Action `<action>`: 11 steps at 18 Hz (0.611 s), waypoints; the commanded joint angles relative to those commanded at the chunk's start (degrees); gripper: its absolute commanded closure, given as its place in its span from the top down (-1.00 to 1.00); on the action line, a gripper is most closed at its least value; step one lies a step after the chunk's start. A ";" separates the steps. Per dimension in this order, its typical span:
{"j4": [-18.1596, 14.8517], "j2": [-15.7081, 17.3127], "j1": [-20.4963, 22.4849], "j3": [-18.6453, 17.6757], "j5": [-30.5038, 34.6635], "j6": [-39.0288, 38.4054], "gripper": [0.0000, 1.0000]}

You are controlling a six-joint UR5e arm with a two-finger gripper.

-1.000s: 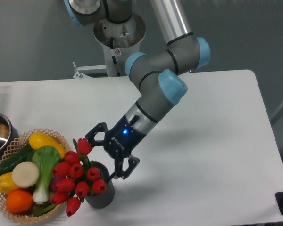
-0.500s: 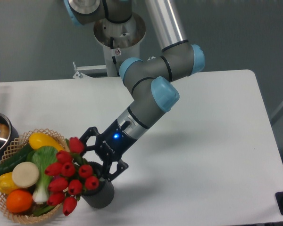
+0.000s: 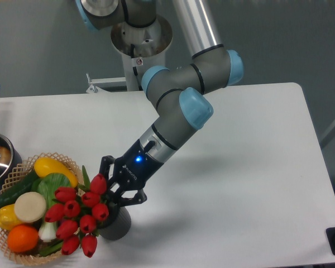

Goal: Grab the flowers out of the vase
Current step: 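Close the gripper around the tulip stems just below the blooms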

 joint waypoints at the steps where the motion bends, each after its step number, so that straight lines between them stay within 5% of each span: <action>1: 0.00 0.09 0.09 -0.17 -0.17 -0.09 -1.00; 11: 0.00 6.15 2.63 0.09 -4.92 -7.64 -1.00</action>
